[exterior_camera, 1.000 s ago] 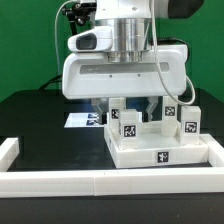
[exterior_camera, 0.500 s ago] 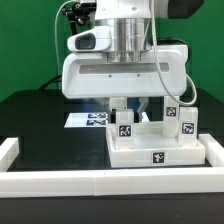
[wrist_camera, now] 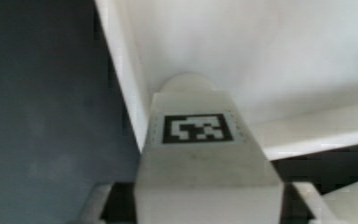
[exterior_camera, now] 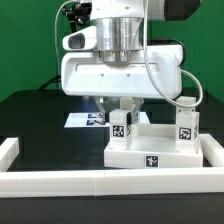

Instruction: Assemble square table

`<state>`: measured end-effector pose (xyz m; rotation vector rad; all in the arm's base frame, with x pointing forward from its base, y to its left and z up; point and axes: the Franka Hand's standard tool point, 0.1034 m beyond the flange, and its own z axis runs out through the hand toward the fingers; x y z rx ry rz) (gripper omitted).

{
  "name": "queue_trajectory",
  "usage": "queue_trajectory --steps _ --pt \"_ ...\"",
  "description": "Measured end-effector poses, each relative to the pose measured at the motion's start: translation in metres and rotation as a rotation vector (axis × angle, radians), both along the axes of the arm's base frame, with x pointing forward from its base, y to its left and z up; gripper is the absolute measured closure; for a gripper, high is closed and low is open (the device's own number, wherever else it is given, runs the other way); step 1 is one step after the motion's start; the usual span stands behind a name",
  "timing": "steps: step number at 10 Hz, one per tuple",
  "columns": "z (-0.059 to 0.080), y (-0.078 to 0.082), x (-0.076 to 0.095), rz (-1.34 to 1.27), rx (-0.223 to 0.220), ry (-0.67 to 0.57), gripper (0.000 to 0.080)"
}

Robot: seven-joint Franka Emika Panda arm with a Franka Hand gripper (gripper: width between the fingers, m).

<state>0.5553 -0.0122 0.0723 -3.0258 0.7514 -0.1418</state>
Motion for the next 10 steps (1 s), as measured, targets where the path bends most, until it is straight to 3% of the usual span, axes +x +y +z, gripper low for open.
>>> queue_trajectory --steps 3,4,5,6,7,10 --pt "-0.0002 -0.0052 -0.0009 -0.054 -0.001 0.002 0.0508" --pt "-0.0002 -0.0052 -0.0009 -0.054 -0.001 0.002 0.0339" --pt "-0.0002 -0.0052 -0.0009 -0.054 -0.001 0.002 0.0219" --pt "-0.0002 -0.0052 -0.0009 -0.054 -0.001 0.002 0.0219" --pt "-0.0002 -0.0052 -0.0009 -0.054 -0.001 0.002 0.0164" --pt "-0.0002 -0.0052 -0.0009 -0.054 -0.001 0.002 0.0151"
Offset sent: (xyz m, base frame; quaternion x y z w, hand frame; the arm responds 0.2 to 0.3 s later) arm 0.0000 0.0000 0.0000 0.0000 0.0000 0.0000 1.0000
